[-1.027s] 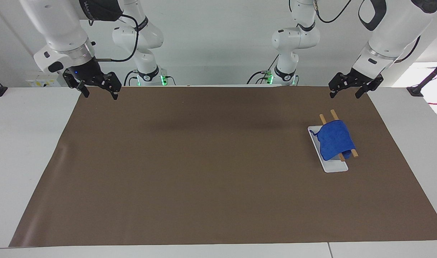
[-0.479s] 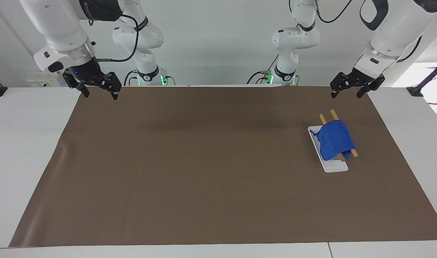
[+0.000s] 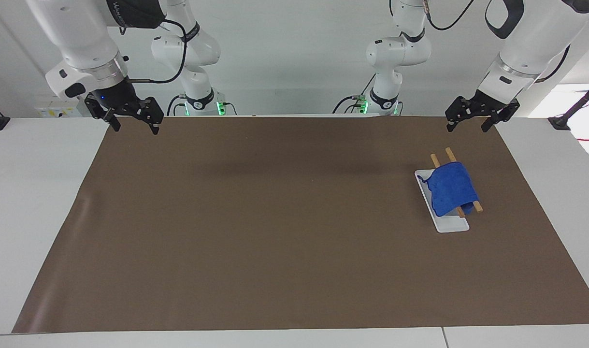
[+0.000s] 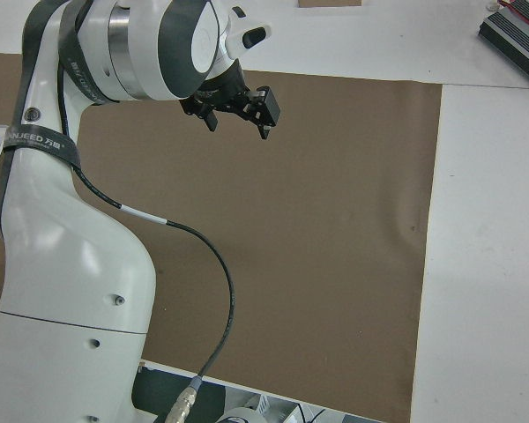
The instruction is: Right arm passes towel to left arm to hang
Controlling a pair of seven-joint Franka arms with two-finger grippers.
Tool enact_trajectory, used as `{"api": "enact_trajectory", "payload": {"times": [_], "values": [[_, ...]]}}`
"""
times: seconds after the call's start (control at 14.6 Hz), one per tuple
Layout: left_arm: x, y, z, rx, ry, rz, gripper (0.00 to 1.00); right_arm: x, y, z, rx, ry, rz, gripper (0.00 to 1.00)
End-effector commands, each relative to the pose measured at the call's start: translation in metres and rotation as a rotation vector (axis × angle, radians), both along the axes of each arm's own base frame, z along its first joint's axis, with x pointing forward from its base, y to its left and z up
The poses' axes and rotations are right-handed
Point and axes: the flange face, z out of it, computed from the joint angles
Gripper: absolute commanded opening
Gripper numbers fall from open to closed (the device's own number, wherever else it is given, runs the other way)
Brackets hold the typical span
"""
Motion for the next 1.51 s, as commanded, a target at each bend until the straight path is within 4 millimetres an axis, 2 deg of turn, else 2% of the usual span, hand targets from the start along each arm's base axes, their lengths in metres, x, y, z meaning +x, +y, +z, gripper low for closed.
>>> {"api": "enact_trajectory", "payload": {"times": [0.0,1.44], "values": [[0.0010,0.0031,0.0043,-0.003,-0.011,-0.010,1.00,-0.0056,-0.0027,0.0004,0.023,-0.009,0.017,1.00],[-0.0026,0.0098,0.0013,-0.002,-0.002,0.001,1.00,-0.0056,-0.0027,0.0004,0.023,-0.009,0.017,1.00]]}}
